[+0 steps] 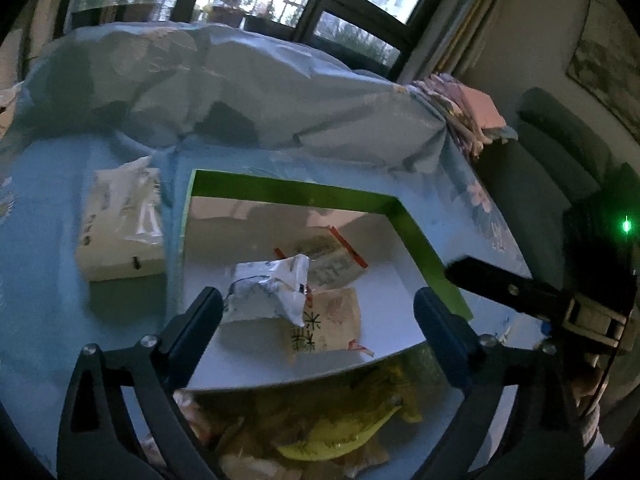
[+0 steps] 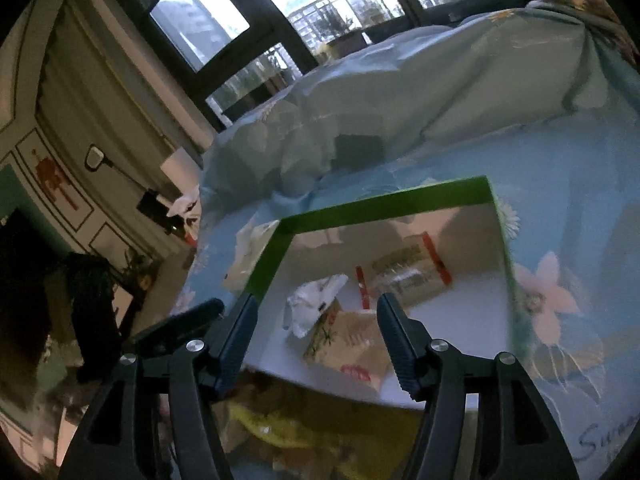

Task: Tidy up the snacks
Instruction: 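Withdraw the right gripper from the box back toward the snack pile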

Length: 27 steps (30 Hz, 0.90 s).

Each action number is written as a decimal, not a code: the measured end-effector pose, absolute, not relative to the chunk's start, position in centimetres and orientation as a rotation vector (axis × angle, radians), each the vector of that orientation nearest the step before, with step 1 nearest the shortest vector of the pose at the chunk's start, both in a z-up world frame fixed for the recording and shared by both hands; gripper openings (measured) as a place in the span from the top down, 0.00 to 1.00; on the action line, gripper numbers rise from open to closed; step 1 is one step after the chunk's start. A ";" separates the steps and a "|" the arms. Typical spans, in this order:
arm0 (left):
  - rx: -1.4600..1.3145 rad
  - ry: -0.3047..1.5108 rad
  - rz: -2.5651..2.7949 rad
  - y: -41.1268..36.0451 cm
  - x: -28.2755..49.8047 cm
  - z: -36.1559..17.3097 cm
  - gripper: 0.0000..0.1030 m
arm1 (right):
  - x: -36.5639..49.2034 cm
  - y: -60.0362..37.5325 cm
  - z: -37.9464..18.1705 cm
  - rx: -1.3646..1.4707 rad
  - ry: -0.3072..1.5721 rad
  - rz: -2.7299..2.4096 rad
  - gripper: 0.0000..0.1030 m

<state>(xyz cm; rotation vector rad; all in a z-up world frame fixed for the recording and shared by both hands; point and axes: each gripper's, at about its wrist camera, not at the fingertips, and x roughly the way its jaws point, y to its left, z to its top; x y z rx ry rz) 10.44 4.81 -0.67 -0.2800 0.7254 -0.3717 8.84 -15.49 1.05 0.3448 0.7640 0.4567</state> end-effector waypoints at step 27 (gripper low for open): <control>-0.542 0.849 -0.360 4.4 -0.3 -3.7 0.00 | 0.0 -19.1 -4.6 0.377 0.846 0.478 0.35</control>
